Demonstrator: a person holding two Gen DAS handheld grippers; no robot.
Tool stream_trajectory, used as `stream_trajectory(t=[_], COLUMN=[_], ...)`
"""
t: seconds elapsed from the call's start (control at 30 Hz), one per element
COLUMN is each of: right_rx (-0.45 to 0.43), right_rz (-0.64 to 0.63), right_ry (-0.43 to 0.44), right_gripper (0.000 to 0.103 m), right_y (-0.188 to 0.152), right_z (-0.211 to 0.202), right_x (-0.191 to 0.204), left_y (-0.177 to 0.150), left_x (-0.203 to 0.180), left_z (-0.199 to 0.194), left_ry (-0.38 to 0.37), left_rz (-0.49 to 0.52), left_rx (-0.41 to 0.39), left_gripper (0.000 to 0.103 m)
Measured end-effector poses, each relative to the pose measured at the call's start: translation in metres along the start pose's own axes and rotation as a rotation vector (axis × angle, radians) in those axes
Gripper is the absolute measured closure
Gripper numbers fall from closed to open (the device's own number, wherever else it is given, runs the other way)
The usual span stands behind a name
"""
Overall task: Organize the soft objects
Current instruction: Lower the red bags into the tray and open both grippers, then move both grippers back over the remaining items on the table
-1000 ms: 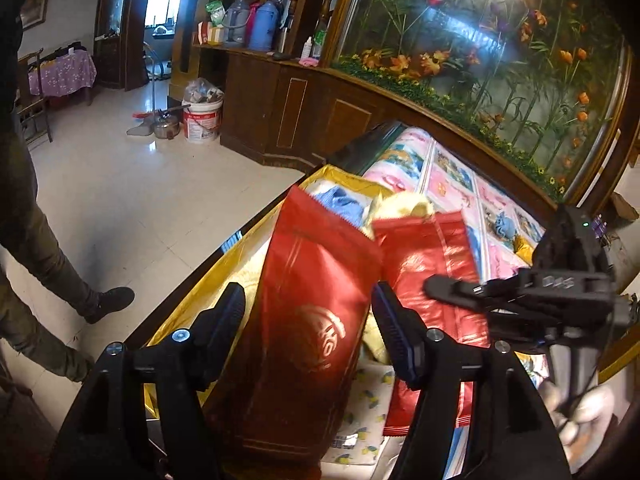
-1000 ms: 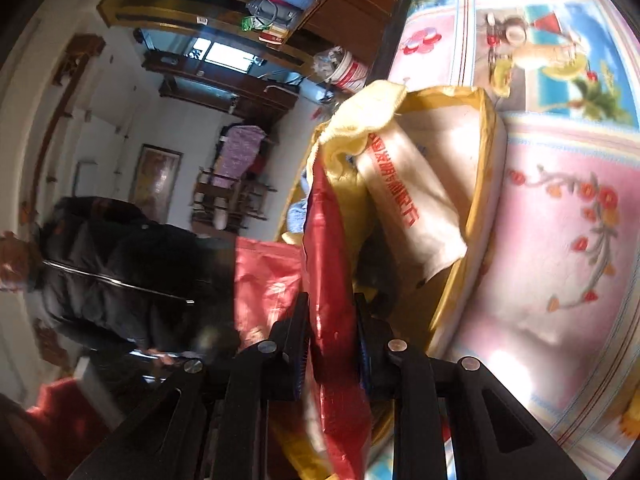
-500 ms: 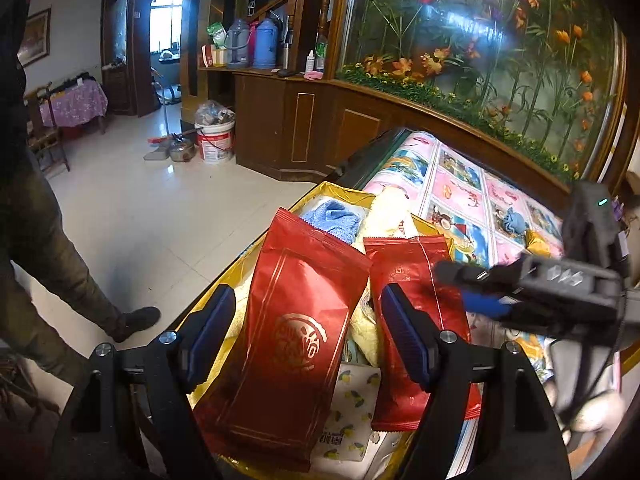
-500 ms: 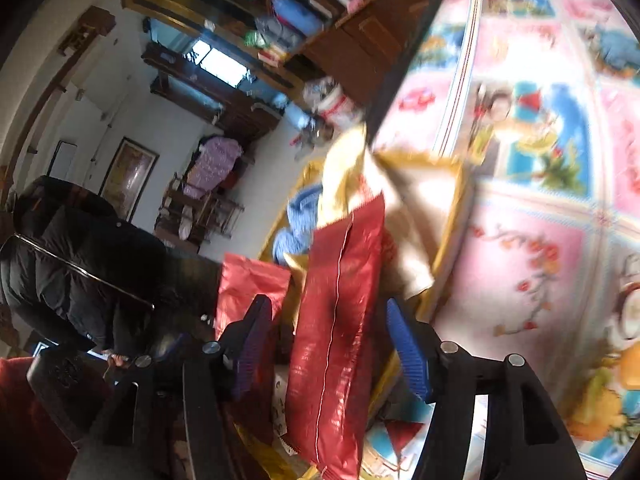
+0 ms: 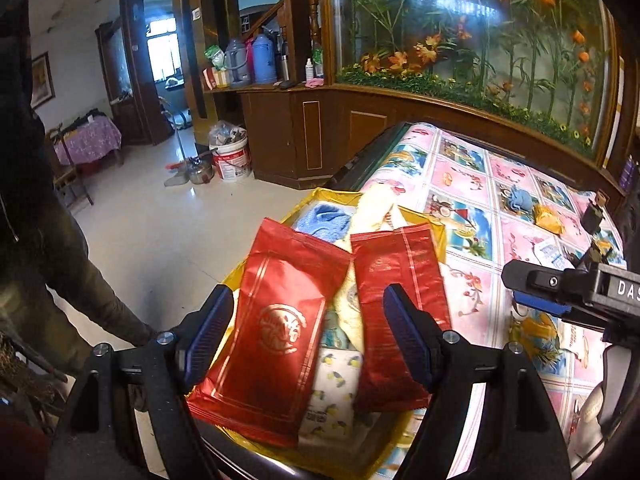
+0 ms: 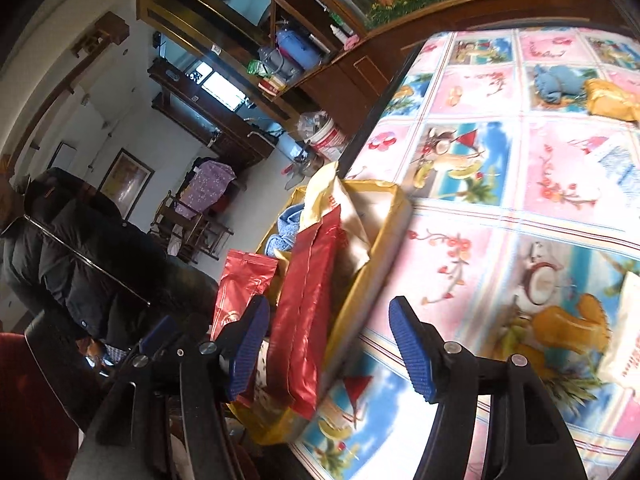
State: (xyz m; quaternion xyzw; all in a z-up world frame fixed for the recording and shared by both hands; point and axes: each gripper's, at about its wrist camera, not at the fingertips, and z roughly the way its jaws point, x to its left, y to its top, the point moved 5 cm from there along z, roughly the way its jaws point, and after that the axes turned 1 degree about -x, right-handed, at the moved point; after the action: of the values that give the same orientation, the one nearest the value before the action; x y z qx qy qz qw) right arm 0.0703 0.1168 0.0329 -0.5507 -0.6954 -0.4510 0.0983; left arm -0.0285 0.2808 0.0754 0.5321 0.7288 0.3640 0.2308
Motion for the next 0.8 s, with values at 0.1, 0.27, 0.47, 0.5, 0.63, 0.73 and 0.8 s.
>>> stream_trajectory(t=[0.1, 0.27, 0.47, 0.5, 0.63, 0.73, 0.8], right_rx=[-0.024, -0.051, -0.086, -0.096, -0.155, -0.203, -0.228], right_rz=[-0.004, -0.002, 0.027, 0.033, 0.058, 0.069, 0.063], right_ry=[-0.013, -0.021, -0.03, -0.033, -0.065, -0.096, -0.122], right_gripper=[0.036, 0.034, 0.034, 0.034, 0.034, 0.029, 0.029], right_y=[-0.003, -0.01, -0.015, -0.015, -0.007, -0.001, 0.007], right_z=[-0.017, -0.043, -0.074, -0.08, -0.115, -0.14, -0.155], right_x=[-0.004, -0.013, -0.033, -0.037, -0.057, -0.072, -0.079], left_y=[0.001, 0.001, 0.002, 0.004, 0.012, 0.02, 0.026], left_x=[-0.008, -0.024, -0.05, -0.055, -0.072, -0.084, -0.093], left_z=[-0.008, -0.02, -0.032, -0.035, -0.048, -0.056, -0.059], left_ry=[0.005, 0.011, 0.008, 0.005, 0.026, 0.043, 0.05], left_rz=[0.019, 0.059, 0.12, 0.135, 0.189, 0.223, 0.25], left_rx=[-0.011, -0.02, -0.03, -0.036, -0.072, -0.099, -0.115], left_gripper=[0.026, 0.023, 0.023, 0.023, 0.023, 0.021, 0.02])
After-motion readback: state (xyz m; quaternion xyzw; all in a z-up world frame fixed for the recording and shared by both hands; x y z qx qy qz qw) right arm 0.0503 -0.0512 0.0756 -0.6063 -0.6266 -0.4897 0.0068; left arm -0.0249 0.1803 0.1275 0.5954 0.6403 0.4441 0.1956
